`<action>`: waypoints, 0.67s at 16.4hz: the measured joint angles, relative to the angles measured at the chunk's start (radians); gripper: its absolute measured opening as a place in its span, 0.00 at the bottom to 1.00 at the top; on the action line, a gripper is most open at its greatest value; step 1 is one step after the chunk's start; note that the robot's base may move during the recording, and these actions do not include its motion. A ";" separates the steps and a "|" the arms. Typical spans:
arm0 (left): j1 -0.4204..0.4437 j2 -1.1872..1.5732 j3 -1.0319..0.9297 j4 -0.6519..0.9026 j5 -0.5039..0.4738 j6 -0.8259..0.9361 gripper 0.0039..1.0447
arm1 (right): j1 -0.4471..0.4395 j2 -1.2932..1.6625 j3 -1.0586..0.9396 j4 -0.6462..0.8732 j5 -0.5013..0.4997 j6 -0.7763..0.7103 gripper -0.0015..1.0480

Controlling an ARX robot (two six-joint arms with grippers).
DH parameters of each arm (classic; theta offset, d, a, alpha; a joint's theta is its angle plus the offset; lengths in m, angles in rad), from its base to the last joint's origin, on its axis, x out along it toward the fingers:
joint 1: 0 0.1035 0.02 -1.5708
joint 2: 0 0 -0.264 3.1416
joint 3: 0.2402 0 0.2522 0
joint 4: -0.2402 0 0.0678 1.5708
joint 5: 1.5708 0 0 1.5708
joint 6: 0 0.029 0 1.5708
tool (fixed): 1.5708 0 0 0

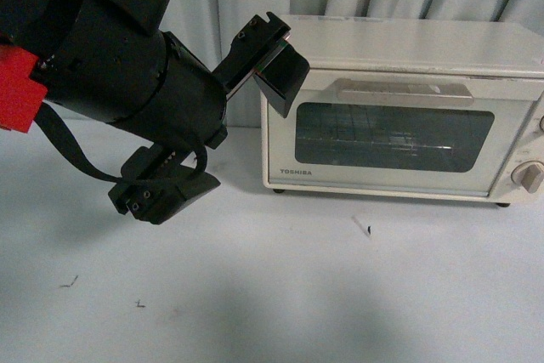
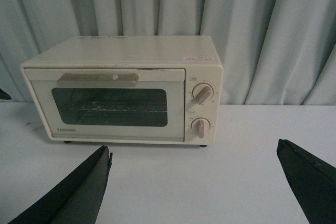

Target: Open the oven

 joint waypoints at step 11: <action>-0.020 -0.045 -0.017 0.066 0.104 0.071 0.94 | 0.000 0.000 0.000 0.000 0.000 0.000 0.94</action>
